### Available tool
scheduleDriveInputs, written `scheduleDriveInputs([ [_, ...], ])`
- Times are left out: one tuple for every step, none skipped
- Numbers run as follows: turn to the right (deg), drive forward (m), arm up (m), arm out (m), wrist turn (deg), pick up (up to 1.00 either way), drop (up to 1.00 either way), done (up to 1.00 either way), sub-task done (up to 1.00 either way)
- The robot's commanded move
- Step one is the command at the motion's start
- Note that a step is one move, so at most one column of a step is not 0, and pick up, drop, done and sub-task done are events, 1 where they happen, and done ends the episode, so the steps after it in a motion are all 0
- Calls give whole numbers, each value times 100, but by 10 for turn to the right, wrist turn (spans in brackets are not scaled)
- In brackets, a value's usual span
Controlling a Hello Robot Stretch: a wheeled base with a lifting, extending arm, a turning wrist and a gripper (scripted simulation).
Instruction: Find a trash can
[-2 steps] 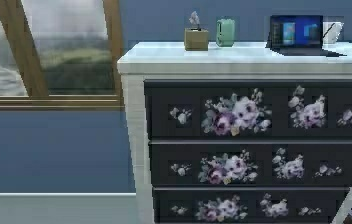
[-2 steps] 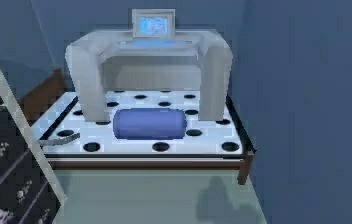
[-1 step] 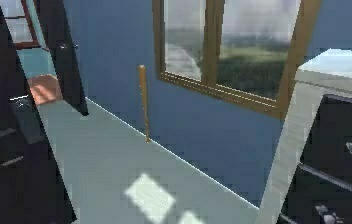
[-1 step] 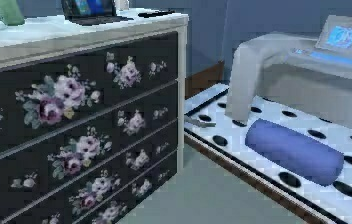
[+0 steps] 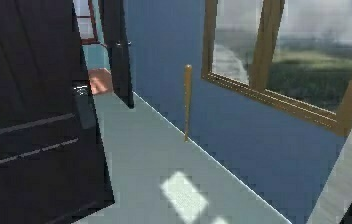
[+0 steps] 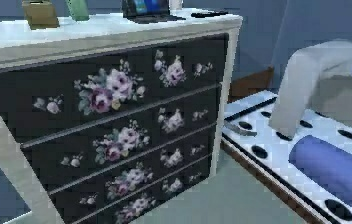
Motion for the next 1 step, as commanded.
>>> scheduleDriveInputs([
  [0, 100, 0, 0, 0, 0, 0, 0, 0],
])
